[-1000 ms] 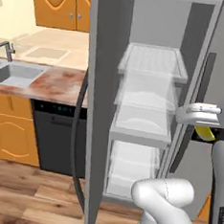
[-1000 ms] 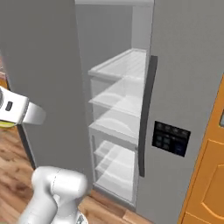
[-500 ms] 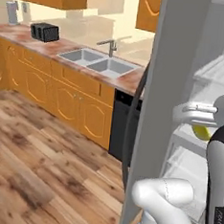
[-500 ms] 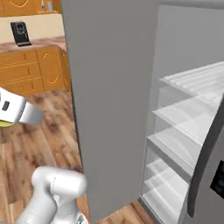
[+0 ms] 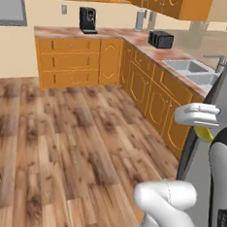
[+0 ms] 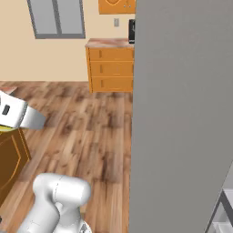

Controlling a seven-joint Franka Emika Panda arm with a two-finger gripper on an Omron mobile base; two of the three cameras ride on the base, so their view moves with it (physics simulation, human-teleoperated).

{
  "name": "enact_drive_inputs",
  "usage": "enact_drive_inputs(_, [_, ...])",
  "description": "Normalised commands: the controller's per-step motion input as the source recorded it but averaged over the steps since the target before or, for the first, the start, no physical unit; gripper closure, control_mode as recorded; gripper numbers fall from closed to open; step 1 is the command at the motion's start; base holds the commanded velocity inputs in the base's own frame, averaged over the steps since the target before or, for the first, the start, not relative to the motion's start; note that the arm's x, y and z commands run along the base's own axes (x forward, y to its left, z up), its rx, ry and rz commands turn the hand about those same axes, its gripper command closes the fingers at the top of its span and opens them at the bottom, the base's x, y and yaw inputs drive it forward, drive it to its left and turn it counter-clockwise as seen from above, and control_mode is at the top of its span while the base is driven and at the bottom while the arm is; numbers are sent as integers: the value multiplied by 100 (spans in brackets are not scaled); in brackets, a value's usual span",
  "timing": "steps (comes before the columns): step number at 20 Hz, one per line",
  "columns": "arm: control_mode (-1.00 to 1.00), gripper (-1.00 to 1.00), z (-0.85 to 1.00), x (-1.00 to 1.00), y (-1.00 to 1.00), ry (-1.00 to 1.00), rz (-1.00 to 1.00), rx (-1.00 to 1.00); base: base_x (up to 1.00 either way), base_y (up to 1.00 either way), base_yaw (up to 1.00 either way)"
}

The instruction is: There is a bowl on the dining counter. Grab a lemon wedge from the fridge and place it in the bowl. Then get the liquor bottle and glass cup from the cabinet and place them next to the bowl.

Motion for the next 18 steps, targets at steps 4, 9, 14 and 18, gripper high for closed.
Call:
enact_drive_inputs(4, [100,100,0,0,0,0,0,0,3,0,81])
enact_drive_inputs(9, [100,100,0,0,0,0,0,0,10,0,78])
enact_drive_inputs(14, [100,100,0,0,0,0,0,0,15,2,74])
enact_drive_inputs(18, [100,100,0,0,0,0,0,0,24,11,71])
